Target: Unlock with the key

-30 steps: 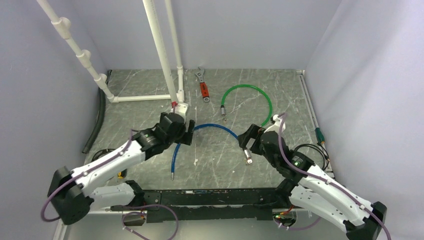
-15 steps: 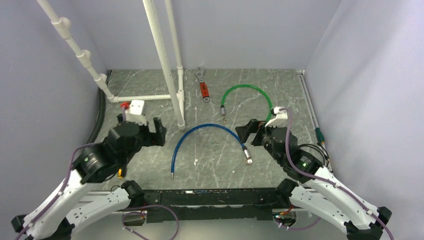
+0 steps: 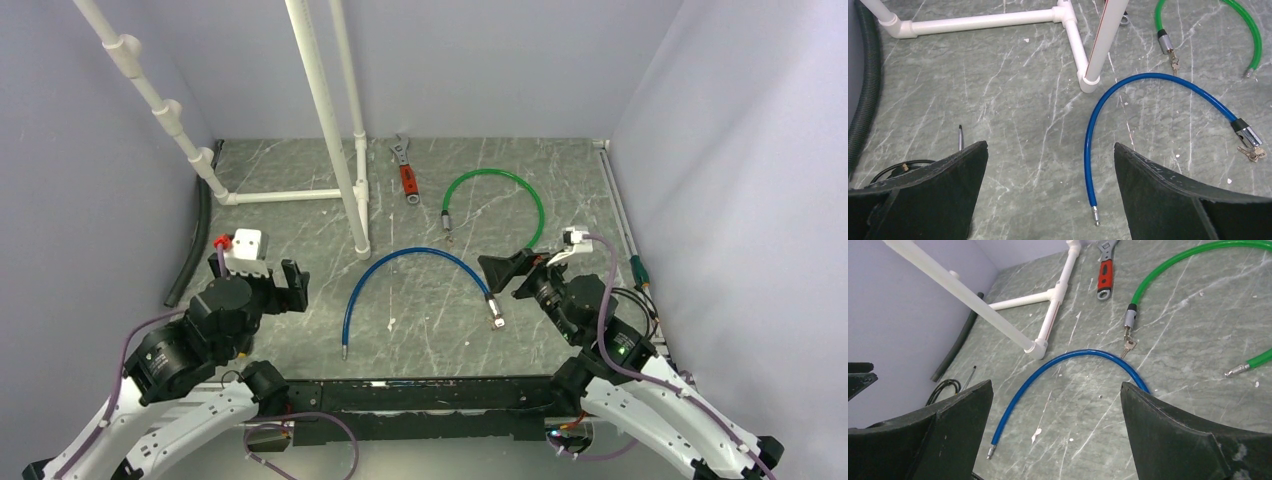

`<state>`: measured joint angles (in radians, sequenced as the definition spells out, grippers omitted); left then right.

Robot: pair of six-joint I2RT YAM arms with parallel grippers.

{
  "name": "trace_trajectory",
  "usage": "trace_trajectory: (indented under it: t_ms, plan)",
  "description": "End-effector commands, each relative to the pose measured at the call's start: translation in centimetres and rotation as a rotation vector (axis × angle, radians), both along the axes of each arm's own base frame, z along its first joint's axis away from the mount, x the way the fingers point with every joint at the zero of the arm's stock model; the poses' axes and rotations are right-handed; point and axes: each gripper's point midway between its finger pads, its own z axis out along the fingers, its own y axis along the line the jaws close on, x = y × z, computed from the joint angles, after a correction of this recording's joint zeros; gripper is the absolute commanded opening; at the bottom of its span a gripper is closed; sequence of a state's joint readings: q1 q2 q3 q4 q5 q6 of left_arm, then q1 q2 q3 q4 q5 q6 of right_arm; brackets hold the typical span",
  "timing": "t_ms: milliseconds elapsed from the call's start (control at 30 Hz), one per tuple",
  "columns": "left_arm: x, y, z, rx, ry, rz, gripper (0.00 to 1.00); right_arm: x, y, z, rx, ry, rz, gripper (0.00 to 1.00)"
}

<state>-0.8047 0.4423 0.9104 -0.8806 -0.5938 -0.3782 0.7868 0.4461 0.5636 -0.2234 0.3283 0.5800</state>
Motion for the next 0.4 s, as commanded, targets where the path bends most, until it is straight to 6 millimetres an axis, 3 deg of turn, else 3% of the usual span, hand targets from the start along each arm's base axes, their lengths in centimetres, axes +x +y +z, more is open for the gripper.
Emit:
trace_trajectory:
  t_ms: [0, 367]
  plan:
    - [0.5, 0.0, 0.3, 0.019, -0.018, 0.009, 0.99, -0.2, 0.2, 1.3, 0.055, -0.033, 0.013, 1.00]
    - [0.9, -0.4, -0.7, 0.057, 0.033, 0.021, 0.99, -0.9, 0.1, 1.7, 0.059, -0.055, 0.043, 1.00]
